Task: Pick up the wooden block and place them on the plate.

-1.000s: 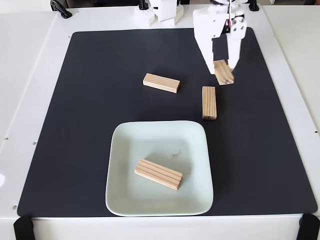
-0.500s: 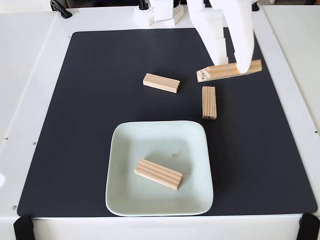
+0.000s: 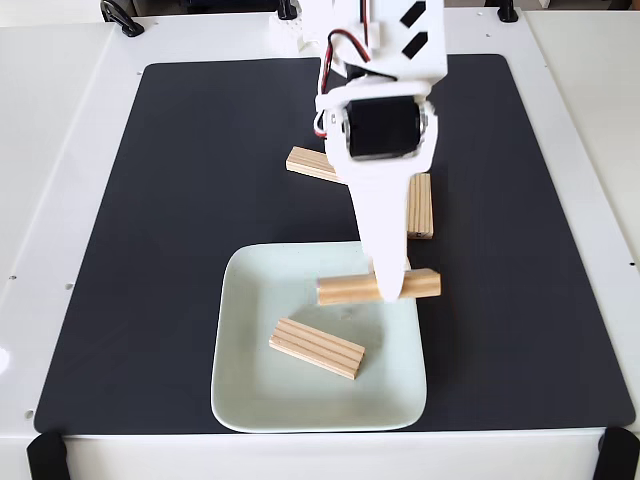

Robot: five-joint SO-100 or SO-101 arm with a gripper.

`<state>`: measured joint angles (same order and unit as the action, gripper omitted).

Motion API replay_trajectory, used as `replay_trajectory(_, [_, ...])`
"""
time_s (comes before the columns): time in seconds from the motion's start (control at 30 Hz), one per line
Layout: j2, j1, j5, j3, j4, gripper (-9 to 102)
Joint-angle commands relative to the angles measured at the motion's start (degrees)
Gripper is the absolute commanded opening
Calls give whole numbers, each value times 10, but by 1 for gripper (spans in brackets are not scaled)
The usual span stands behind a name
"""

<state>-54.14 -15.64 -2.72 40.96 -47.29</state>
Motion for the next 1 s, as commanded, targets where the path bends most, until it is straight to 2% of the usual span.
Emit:
replay_trajectory(0.0, [44, 4, 0, -115, 15, -1])
replay_trajectory(0.3, [191, 25, -3, -319, 8, -1])
replay_trajectory(0.57, [214, 47, -3, -320, 6, -1])
replay_trajectory(0.77, [214, 70, 4, -290, -42, -1])
replay_trajectory(0.97, [214, 80, 4, -288, -47, -1])
